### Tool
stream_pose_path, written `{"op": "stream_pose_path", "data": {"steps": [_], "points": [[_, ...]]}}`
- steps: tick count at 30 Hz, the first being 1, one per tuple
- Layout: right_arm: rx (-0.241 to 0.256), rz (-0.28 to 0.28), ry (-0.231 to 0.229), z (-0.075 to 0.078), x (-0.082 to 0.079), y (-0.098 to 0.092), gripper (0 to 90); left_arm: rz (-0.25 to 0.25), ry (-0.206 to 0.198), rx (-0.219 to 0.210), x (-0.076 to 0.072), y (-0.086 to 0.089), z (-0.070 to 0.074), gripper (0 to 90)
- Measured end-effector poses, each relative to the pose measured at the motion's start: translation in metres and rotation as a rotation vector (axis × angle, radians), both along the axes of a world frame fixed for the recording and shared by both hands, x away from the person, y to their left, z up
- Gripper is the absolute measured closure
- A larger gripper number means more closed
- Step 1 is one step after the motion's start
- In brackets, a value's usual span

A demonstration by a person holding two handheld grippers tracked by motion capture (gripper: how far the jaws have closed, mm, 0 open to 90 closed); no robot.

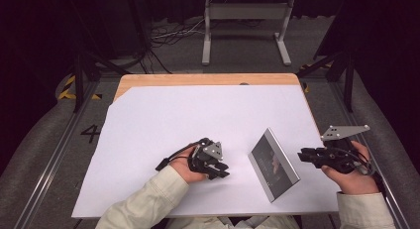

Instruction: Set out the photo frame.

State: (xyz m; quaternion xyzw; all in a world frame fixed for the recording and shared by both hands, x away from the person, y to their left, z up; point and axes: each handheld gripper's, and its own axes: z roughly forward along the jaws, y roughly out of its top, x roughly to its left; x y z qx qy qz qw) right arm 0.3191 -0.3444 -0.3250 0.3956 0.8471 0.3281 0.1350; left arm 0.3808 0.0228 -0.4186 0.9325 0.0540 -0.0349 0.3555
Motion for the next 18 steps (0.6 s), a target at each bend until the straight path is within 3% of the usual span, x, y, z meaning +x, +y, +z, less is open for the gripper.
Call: {"op": "stream_pose_path", "data": {"steps": [8, 18], "points": [[-0.029, -0.068, -0.028, 0.013, -0.007, 0.003, 73.8, 0.026, -0.001, 0.000, 0.002, 0.004, -0.002, 72.7], [-0.016, -0.063, -0.053, 0.027, -0.018, 0.010, 73.2, 0.052, -0.004, -0.006, 0.005, 0.009, -0.003, 72.6]]}}
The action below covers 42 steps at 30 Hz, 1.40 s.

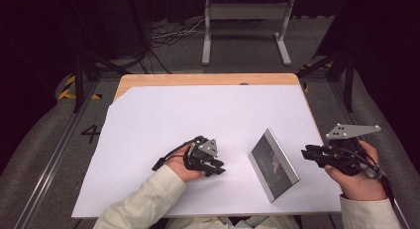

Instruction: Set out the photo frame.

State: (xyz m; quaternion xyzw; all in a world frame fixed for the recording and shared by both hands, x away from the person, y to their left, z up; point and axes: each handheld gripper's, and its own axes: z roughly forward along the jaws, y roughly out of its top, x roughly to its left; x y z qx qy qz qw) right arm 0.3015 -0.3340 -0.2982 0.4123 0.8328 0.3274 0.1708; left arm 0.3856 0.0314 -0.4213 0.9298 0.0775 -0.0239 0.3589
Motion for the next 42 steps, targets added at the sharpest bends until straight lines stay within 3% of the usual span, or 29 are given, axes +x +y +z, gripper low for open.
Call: {"op": "stream_pose_path", "data": {"steps": [9, 14, 18, 25, 35, 42], "points": [[0.002, -0.013, -0.019, 0.007, -0.001, 0.006, 71.4, 0.013, -0.003, 0.012, -0.001, 0.005, -0.001, 72.3], [0.017, -0.013, 0.003, 0.010, -0.001, 0.010, 70.4, 0.030, 0.002, 0.029, -0.001, 0.015, -0.006, 72.3], [0.041, -0.013, 0.015, 0.012, 0.000, 0.013, 69.8, 0.039, 0.005, 0.017, -0.001, 0.019, -0.005, 72.3], [0.090, -0.038, 0.070, 0.016, 0.001, 0.015, 69.3, 0.038, 0.003, 0.023, -0.002, 0.018, -0.005, 72.0], [0.088, -0.115, 0.165, 0.016, 0.007, 0.020, 63.1, 0.038, -0.001, 0.022, -0.002, 0.018, -0.004, 71.8], [0.082, -0.156, 0.194, 0.024, 0.010, 0.024, 61.6, 0.037, -0.002, 0.026, -0.001, 0.018, -0.004, 71.4]]}}
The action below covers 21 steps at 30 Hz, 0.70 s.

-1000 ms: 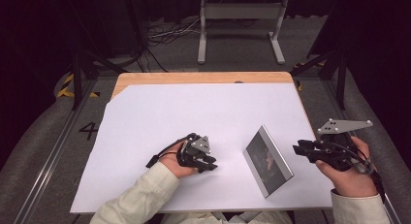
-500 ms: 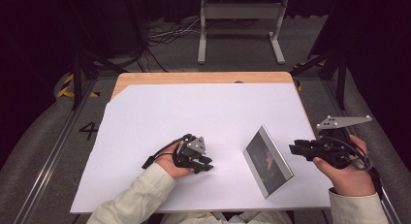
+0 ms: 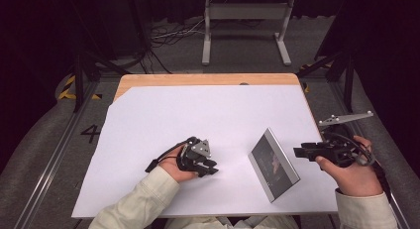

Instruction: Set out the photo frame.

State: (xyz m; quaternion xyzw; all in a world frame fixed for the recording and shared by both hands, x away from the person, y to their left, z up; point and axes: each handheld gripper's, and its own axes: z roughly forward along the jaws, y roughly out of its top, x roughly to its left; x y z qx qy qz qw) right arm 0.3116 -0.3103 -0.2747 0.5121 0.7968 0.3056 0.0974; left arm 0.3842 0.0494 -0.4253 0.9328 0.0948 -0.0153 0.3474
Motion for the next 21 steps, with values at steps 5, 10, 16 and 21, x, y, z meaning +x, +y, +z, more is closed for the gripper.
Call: {"op": "stream_pose_path", "data": {"steps": [5, 10, 16, 21], "points": [[-0.001, -0.042, 0.016, 0.005, 0.000, 0.003, 58.9, 0.001, -0.001, -0.003, 0.000, 0.000, 0.000, 70.9], [0.010, -0.072, 0.029, 0.009, -0.001, 0.004, 56.9, 0.000, -0.002, 0.000, 0.000, 0.000, 0.000, 70.8], [0.023, -0.086, 0.048, 0.013, -0.003, 0.009, 53.7, -0.002, -0.008, -0.001, 0.000, -0.001, 0.000, 71.3], [0.032, -0.066, 0.070, 0.013, -0.002, 0.015, 51.0, -0.002, -0.003, 0.004, 0.000, -0.001, 0.000, 71.6]]}}
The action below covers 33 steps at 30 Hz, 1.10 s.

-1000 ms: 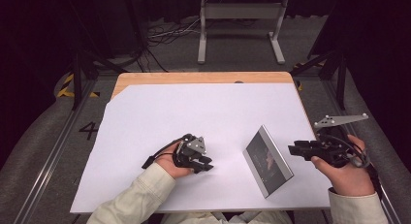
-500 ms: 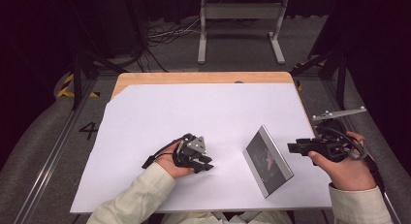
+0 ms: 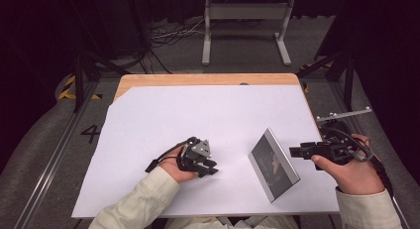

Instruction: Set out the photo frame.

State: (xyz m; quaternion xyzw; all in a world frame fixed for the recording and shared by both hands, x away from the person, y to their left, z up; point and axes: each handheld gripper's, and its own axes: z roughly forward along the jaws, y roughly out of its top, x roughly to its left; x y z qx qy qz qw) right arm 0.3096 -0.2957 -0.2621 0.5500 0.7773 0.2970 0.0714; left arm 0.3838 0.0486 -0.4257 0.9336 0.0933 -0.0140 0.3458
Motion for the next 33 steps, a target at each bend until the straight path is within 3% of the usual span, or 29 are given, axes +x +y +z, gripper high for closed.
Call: {"op": "stream_pose_path", "data": {"steps": [14, 18, 33], "points": [[-0.009, 0.039, 0.053, -0.007, 0.003, 0.013, 49.8, 0.001, 0.006, -0.001, 0.001, 0.000, 0.000, 71.7], [0.009, 0.046, 0.061, -0.012, 0.004, 0.013, 49.9, 0.002, 0.010, 0.000, 0.001, 0.000, 0.000, 71.7], [-0.002, 0.057, 0.114, -0.036, 0.011, 0.022, 52.4, 0.005, 0.021, 0.001, 0.001, 0.000, 0.000, 71.6]]}}
